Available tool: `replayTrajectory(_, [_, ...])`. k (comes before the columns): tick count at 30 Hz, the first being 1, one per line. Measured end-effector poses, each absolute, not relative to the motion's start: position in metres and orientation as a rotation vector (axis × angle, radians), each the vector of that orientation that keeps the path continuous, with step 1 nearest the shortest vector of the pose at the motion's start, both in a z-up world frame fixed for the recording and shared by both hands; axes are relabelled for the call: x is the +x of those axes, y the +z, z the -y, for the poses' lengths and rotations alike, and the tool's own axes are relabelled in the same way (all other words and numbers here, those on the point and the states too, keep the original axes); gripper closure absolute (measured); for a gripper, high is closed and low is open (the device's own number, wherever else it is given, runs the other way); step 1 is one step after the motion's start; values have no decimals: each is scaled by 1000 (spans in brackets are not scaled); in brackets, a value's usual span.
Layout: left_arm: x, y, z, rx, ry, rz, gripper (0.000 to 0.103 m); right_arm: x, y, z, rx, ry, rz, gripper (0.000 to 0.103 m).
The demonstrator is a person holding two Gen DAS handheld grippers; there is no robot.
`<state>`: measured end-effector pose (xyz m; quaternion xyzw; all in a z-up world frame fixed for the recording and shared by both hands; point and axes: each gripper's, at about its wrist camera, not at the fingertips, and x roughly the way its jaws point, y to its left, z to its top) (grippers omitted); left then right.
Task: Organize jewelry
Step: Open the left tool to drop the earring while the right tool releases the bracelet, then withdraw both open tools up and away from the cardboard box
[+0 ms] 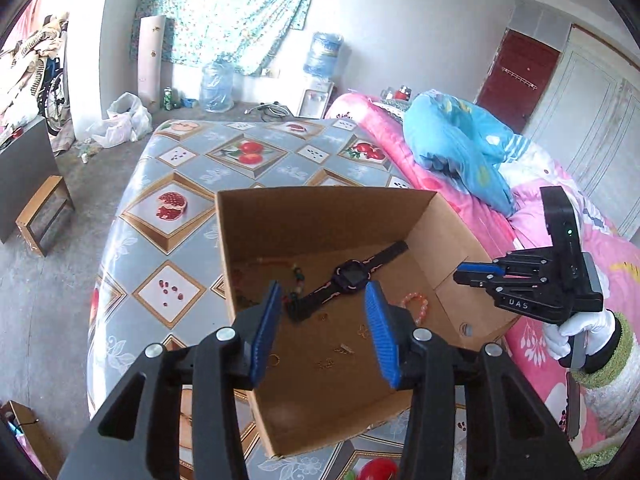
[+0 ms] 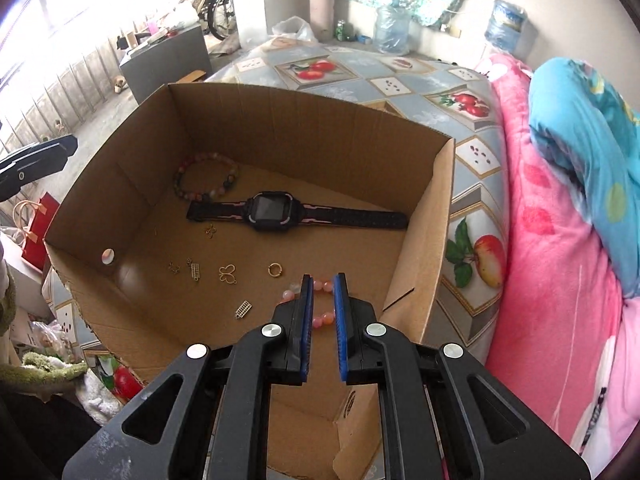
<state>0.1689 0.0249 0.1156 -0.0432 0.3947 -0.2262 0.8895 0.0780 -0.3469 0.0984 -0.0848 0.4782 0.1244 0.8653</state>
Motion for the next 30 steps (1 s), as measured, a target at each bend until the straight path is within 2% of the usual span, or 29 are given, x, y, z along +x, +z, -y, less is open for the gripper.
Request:
replayTrajectory(4, [162, 116, -43, -115, -432, -804, 54, 65, 118, 360, -109, 221, -937, 92])
replayTrajectory(9, [162, 101, -55, -185, -389, -834, 46, 47, 134, 383, 38, 163, -858, 78])
replayTrajectory(12, [163, 89, -57, -234, -382, -875, 41, 42, 126, 397, 131, 128, -860, 75])
replayTrajectory(22, [174, 44, -55, -389, -425, -1029, 40, 40, 79, 402, 304, 118, -997, 72])
replayTrajectory(30, [169, 46, -51, -363, -386, -1013, 37, 27, 82, 393, 288, 93, -1006, 73])
